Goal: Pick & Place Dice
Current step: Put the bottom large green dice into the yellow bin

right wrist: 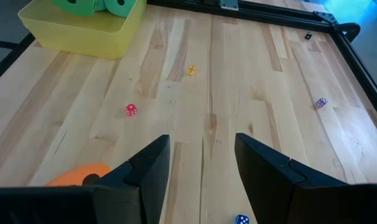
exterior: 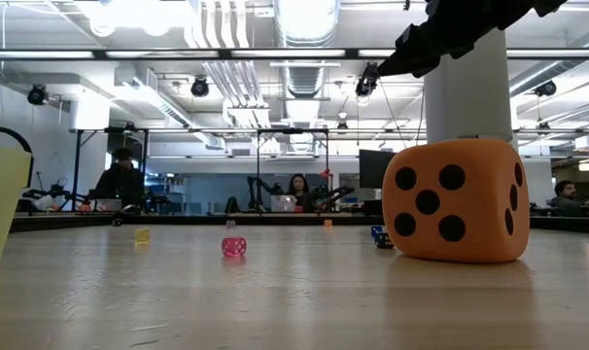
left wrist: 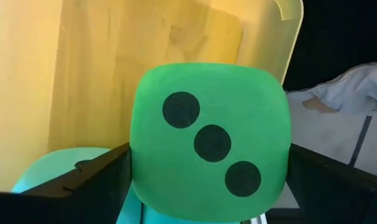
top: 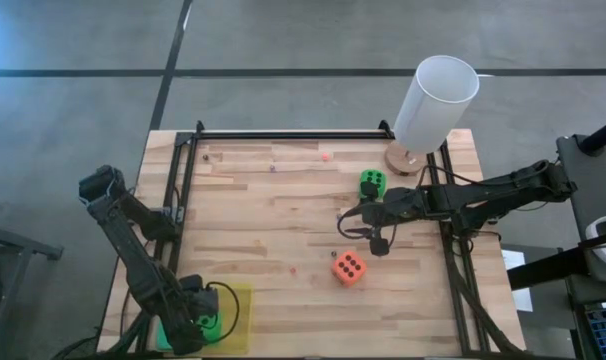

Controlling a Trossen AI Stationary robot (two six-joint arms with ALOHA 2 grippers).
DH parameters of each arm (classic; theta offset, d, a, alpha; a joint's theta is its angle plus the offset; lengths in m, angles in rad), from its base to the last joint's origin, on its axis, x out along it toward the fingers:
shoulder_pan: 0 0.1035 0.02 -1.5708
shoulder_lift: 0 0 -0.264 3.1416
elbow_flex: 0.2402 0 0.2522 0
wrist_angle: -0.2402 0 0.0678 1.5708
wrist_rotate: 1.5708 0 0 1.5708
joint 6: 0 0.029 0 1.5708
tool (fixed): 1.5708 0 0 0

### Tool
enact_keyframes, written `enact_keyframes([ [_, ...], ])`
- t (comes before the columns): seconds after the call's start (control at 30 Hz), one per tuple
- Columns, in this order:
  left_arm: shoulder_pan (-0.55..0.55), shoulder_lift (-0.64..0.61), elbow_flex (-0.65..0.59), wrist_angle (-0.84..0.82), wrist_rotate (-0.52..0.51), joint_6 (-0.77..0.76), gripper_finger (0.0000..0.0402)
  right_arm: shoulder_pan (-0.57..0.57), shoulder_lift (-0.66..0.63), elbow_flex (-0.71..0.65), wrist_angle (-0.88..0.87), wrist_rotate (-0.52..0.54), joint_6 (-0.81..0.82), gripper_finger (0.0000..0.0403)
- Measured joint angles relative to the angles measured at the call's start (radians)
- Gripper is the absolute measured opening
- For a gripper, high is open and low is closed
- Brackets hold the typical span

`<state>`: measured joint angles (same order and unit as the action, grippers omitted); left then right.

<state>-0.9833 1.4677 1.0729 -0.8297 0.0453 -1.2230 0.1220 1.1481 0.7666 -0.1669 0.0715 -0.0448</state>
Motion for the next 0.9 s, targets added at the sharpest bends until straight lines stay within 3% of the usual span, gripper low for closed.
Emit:
enact_keyframes([
  [0.53, 0.000, 0.000, 0.000, 0.052, 0.009, -0.001, 0.0391, 0.000, 0.000, 0.000, 0.000, 0.000, 0.000, 0.0180],
  [0.9, -0.001, -0.001, 0.002, 0.075, 0.075, 0.015, 0.0395, 0.000, 0.000, 0.000, 0.000, 0.000, 0.000, 0.0180],
])
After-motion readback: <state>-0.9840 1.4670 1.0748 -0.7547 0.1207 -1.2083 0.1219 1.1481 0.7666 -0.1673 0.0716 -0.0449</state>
